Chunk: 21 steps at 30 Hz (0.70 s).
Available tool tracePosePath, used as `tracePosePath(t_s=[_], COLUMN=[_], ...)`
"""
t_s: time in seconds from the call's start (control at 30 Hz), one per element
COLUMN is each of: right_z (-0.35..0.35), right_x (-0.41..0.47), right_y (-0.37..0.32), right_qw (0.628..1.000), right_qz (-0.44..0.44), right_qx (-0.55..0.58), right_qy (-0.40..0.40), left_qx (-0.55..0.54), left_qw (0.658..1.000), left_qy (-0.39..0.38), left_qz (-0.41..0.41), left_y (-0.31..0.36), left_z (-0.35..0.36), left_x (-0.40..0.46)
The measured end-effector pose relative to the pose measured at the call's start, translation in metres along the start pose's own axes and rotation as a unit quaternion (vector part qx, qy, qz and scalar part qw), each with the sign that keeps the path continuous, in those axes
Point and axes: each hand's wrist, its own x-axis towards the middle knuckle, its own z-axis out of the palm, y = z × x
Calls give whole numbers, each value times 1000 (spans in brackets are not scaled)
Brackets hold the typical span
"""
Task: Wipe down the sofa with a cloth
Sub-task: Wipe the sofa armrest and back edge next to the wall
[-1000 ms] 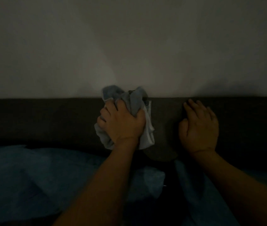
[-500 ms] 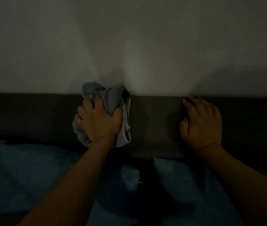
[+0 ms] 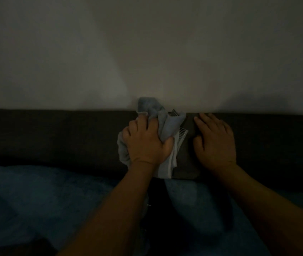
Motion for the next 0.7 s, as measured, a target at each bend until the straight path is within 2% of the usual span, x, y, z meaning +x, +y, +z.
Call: tracePosePath(t_s=[0.1,0.23,0.37,0.53,0.7], right_z=[-28,-51,-37,-33,-28], right_x=[-11,-31,-34,-36,-38], right_y=[47,119,128,138,140], right_qw=[999,993,994,995,996], right_qz=[-17,45,52,35,15], right_qx=[-25,-107,-91,-87,-79], right_qy=[-18,-11,28,40,50], left_qx=[-6,-6,1,32,53], left_qw=[1000,1000,1000,998,984], left_qy=[9,10,8,17,25], left_qz=[-8,-16,-21,-44,-167], left_y=[-1,-1,-1,7,49], left_z=[0,3,5,0,-3], left_x=[2,-2,-1,-3,-2])
